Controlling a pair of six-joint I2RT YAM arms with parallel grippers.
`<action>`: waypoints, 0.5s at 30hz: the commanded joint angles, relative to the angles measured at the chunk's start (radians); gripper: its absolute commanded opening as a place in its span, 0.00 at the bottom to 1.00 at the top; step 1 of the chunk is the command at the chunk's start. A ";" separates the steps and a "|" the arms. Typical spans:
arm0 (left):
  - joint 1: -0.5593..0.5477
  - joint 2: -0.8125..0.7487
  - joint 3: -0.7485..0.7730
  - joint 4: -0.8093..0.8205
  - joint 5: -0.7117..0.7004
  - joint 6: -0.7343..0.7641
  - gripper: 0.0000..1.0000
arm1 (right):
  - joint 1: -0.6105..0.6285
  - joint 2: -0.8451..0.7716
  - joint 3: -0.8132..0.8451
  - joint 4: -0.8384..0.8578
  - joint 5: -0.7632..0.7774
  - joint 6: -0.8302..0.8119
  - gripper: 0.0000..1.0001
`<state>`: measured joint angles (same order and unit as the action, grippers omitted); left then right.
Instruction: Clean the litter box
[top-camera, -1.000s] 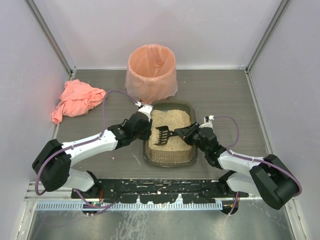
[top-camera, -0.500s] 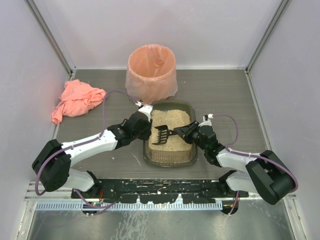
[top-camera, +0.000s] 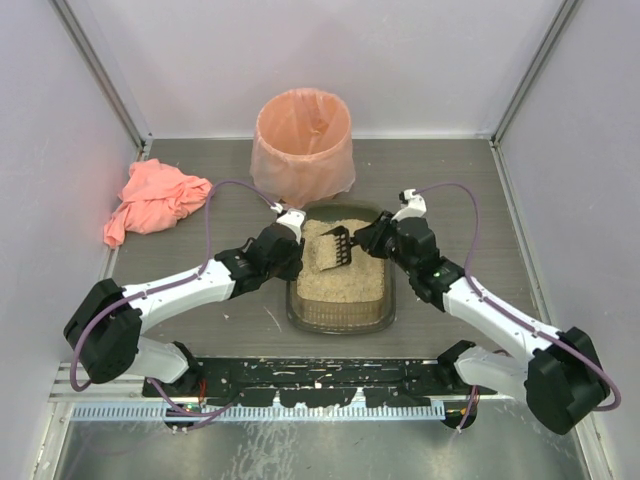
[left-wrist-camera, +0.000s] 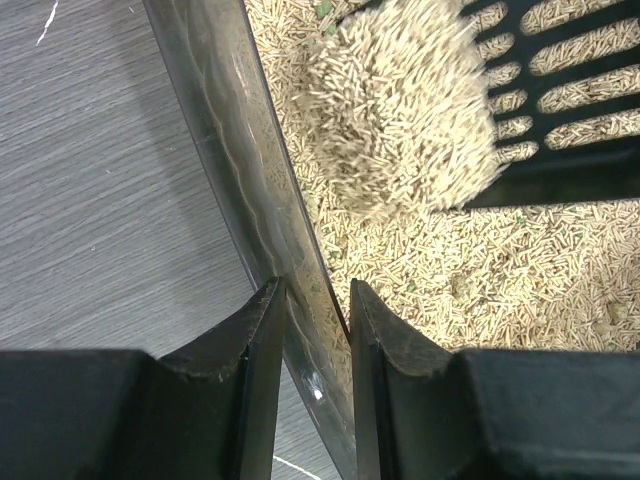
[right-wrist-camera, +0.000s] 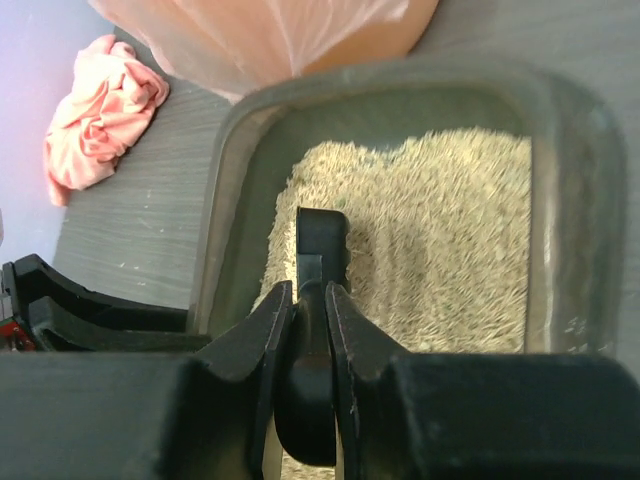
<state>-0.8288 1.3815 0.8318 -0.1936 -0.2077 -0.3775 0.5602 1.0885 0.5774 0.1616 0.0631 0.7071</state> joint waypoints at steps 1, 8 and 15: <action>0.002 -0.033 0.004 0.042 0.032 0.012 0.29 | 0.007 -0.066 0.115 -0.152 0.091 -0.293 0.00; 0.002 -0.026 0.010 0.042 0.037 0.008 0.29 | 0.109 -0.049 0.240 -0.250 0.249 -0.522 0.01; 0.003 -0.029 0.009 0.037 0.036 0.005 0.29 | 0.275 -0.001 0.304 -0.245 0.512 -0.670 0.00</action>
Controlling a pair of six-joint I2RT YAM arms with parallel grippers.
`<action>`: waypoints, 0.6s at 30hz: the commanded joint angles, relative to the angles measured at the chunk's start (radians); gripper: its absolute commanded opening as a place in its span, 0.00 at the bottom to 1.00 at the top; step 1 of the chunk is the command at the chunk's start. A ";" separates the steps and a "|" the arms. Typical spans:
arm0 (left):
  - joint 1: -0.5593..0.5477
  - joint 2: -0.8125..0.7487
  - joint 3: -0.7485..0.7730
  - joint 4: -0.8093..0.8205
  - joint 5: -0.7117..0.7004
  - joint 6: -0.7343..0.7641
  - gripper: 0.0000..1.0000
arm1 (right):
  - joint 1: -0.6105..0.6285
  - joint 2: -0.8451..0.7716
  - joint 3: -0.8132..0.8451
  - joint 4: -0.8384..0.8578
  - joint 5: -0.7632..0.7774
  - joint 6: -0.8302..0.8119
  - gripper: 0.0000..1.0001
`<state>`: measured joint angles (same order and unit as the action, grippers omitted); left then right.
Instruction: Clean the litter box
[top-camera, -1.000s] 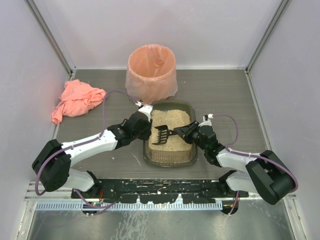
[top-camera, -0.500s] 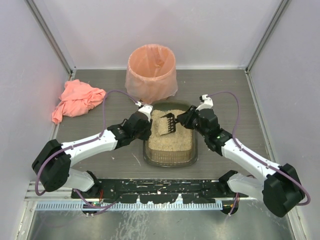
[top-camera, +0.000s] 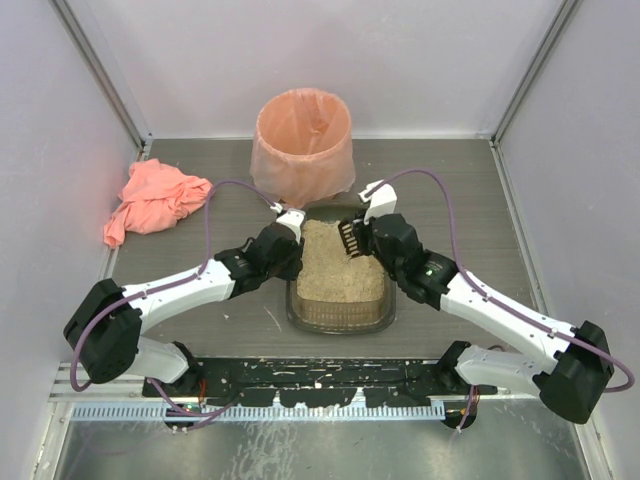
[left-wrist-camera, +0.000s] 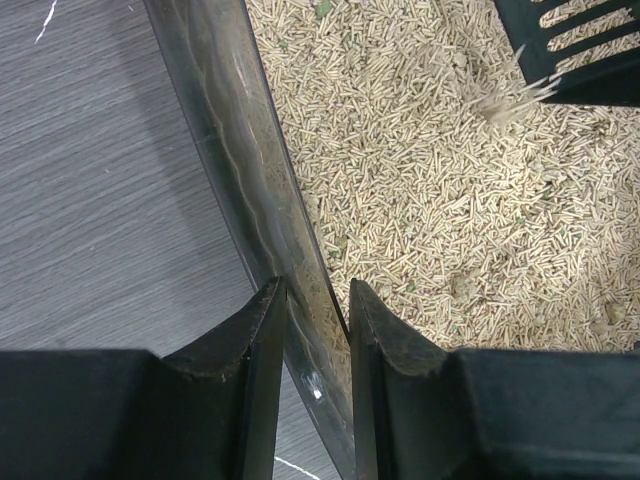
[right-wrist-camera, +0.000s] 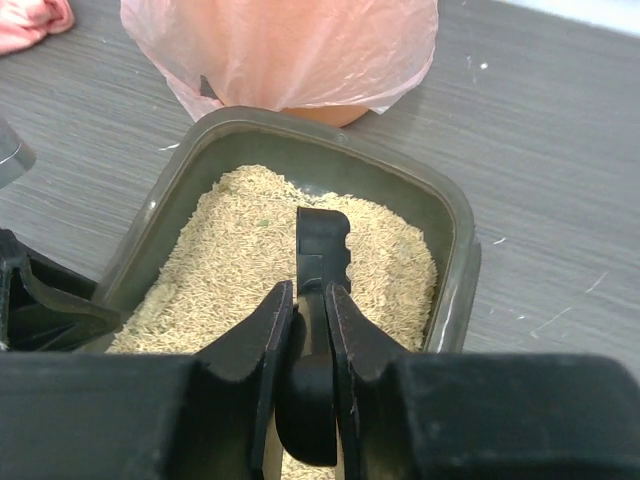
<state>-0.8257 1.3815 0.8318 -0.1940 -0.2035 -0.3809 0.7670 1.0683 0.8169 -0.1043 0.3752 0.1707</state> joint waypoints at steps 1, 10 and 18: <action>0.000 -0.030 0.009 0.038 0.030 0.007 0.29 | 0.084 0.019 0.066 0.030 0.233 -0.134 0.01; 0.000 -0.021 0.008 0.041 0.037 0.008 0.28 | 0.087 0.041 0.082 0.073 0.039 0.132 0.01; -0.001 -0.030 0.000 0.039 0.039 0.008 0.27 | 0.083 0.156 0.122 0.079 -0.030 0.246 0.01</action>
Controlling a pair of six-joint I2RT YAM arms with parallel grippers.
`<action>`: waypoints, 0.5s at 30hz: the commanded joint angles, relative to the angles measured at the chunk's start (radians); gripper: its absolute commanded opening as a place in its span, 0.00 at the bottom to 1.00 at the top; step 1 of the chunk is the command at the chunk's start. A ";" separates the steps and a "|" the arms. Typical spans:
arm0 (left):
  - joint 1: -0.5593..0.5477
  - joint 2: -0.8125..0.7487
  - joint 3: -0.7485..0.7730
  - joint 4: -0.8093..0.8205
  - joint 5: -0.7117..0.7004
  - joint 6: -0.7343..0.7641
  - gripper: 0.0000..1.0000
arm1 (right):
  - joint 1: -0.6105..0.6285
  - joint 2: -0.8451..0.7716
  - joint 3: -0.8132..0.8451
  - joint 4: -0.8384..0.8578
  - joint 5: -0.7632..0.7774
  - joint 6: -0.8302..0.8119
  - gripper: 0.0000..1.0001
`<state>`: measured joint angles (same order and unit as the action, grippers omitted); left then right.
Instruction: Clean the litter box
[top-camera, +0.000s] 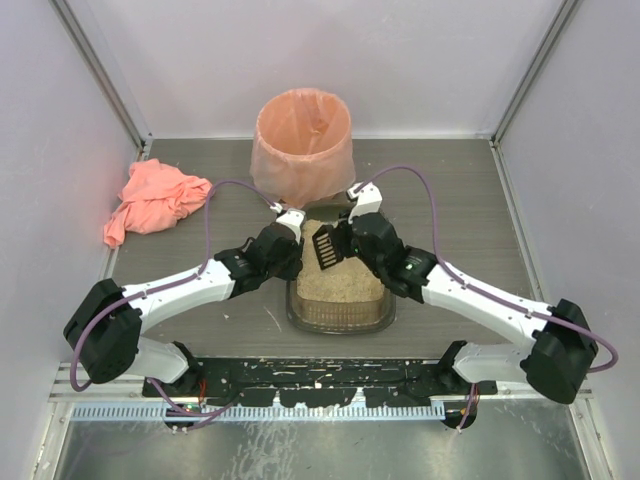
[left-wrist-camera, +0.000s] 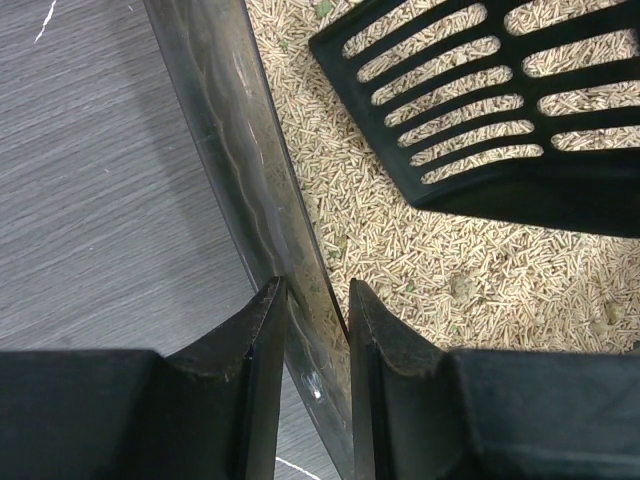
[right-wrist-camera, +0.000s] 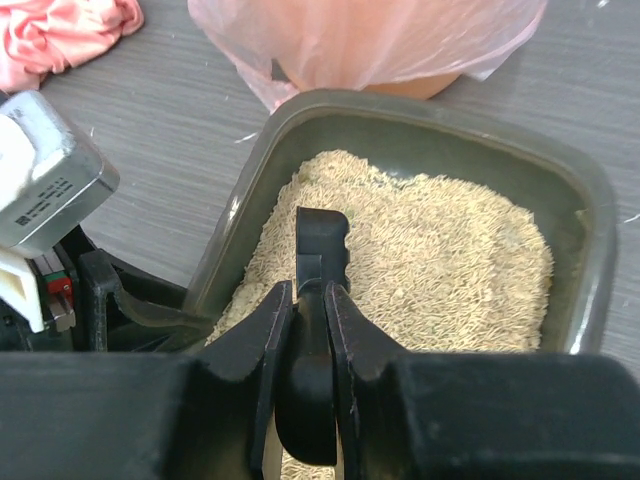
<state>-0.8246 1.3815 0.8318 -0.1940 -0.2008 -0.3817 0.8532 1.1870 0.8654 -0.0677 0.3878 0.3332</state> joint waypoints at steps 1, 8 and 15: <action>-0.001 -0.029 0.000 0.040 0.036 0.009 0.27 | -0.003 0.052 0.085 0.022 -0.042 0.093 0.01; -0.001 -0.028 -0.009 0.048 0.043 0.006 0.27 | -0.003 0.150 0.154 -0.108 -0.012 0.128 0.01; -0.001 -0.016 -0.007 0.051 0.058 0.007 0.27 | -0.003 0.252 0.218 -0.226 0.031 0.165 0.01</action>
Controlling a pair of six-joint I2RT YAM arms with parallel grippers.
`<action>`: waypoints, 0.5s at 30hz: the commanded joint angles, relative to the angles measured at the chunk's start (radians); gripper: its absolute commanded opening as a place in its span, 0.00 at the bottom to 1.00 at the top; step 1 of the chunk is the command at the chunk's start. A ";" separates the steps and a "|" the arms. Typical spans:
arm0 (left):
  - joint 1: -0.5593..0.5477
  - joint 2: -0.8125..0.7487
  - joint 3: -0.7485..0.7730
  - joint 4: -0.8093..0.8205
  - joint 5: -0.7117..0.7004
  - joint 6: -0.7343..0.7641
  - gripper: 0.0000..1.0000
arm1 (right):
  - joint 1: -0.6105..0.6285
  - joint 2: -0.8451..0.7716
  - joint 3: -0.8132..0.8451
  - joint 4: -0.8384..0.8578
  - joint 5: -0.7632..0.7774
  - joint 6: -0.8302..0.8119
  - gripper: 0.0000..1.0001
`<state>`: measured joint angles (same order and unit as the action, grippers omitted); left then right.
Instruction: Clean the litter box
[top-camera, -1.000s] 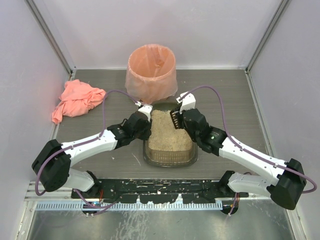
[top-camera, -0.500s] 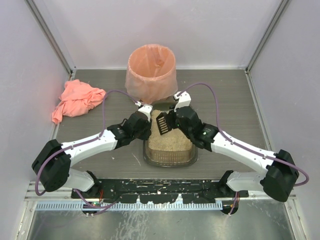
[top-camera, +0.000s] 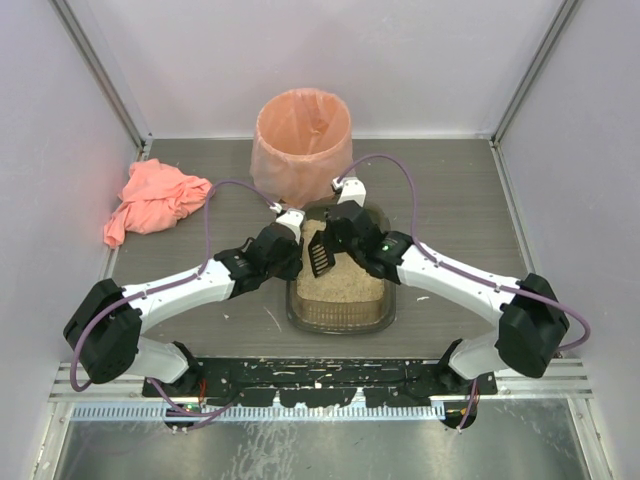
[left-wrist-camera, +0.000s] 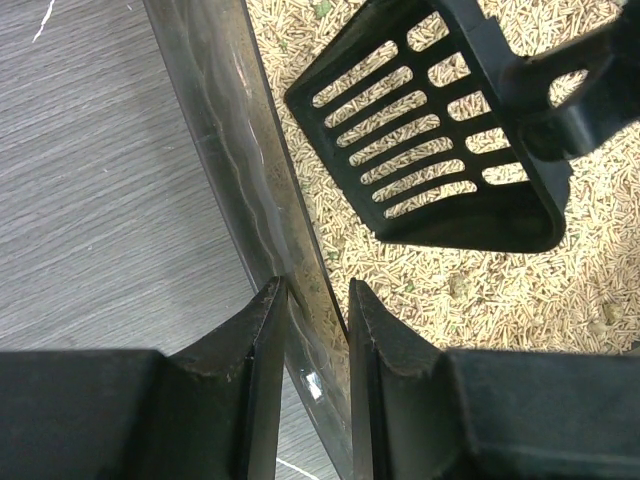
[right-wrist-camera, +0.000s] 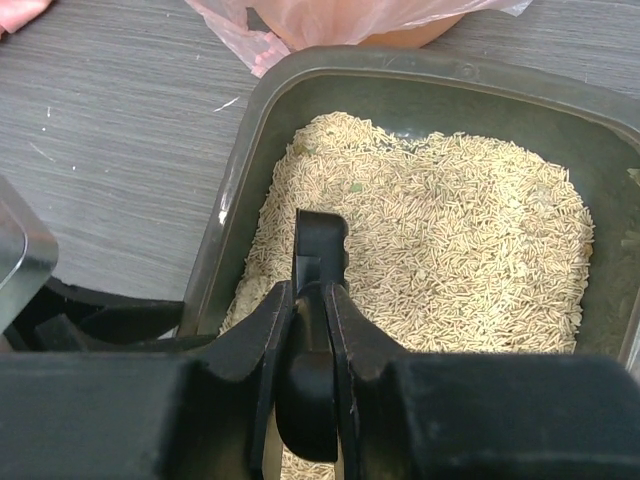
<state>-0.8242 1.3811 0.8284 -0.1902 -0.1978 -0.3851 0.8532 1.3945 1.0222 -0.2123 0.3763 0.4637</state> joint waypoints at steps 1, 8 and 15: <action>-0.001 -0.014 -0.002 0.046 0.056 0.012 0.27 | -0.003 0.059 0.066 -0.094 0.045 0.037 0.01; -0.002 -0.002 -0.002 0.052 0.069 0.014 0.26 | -0.011 0.081 -0.006 -0.069 -0.027 0.103 0.01; -0.002 0.012 0.004 0.056 0.080 0.017 0.24 | -0.065 0.065 -0.166 0.094 -0.220 0.209 0.01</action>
<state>-0.8223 1.3823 0.8288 -0.1898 -0.1909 -0.3847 0.8051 1.4422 0.9634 -0.1200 0.3267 0.6003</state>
